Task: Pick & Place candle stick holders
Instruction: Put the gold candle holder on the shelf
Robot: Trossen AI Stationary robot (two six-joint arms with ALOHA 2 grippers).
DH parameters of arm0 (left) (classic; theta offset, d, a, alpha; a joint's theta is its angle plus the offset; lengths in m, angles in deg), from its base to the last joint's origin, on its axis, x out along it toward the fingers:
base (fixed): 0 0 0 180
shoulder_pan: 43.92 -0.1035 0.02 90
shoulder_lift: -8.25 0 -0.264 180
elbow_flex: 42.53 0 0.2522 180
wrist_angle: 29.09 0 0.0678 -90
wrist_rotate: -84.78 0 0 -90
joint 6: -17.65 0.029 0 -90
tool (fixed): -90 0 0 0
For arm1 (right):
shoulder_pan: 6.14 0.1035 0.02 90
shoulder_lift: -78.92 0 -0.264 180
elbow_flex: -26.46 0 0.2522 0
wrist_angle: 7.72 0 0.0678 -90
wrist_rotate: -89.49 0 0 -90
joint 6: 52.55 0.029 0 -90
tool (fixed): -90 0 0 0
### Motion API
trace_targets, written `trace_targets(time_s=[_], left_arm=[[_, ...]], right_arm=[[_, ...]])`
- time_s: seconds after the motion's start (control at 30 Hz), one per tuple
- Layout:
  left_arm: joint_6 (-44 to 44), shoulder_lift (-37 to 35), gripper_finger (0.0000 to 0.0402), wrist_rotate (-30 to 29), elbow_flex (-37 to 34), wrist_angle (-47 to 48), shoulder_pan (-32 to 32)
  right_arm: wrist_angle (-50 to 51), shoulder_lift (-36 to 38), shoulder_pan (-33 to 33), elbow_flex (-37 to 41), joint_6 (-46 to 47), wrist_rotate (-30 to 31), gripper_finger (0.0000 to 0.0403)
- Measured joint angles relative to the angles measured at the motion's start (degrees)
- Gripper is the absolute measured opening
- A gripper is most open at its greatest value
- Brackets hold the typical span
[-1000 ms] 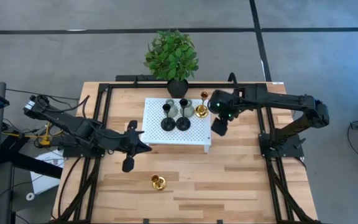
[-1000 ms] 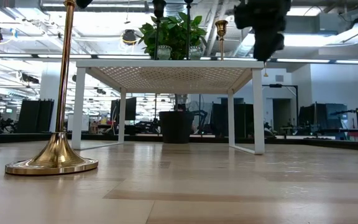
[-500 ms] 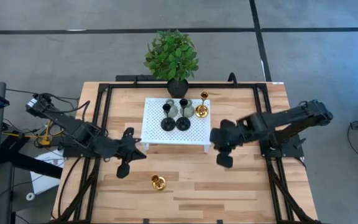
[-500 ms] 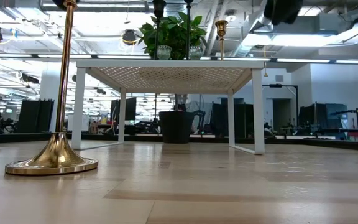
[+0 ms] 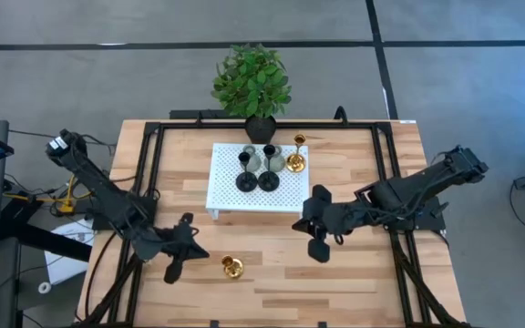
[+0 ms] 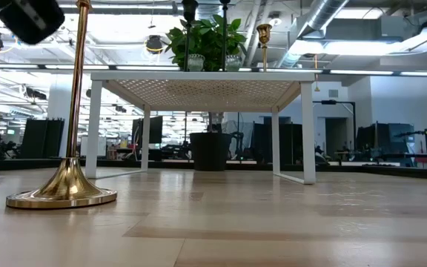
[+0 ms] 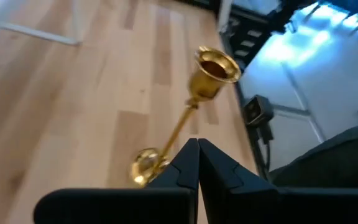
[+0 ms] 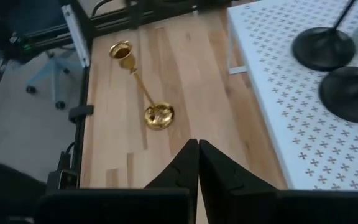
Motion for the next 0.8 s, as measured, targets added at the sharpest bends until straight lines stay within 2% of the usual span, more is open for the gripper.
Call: trace_targets(time_s=[0.1,0.23,0.33,0.53,0.67,0.8], left_arm=[[1.42,2.25,0.0004,0.00,-4.82,-9.23,0.43],[0.01,7.77,0.0004,-0.05,-8.33,-13.53,0.29],[-0.71,13.76,0.0004,-0.75,-9.22,-18.36,-0.05],[3.22,26.19,0.0004,-0.88,-9.15,-35.18,-0.06],[3.80,31.28,0.0015,-0.90,-9.13,-37.18,-0.06],[3.60,33.97,0.0044,-2.22,-9.13,-39.29,-0.07]], right_arm=[[-0.23,0.00,-0.09,0.00,0.44,0.18,0.0003],[-0.73,0.00,-0.27,0.00,0.47,0.16,0.0001],[-1.12,0.00,-0.45,0.00,1.48,0.21,0.0001],[-1.14,0.00,-0.77,0.00,2.44,0.24,0.0001],[-1.13,0.00,-0.85,0.00,2.59,0.23,0.0001],[-1.11,0.00,-0.81,0.00,2.59,0.09,0.0001]])
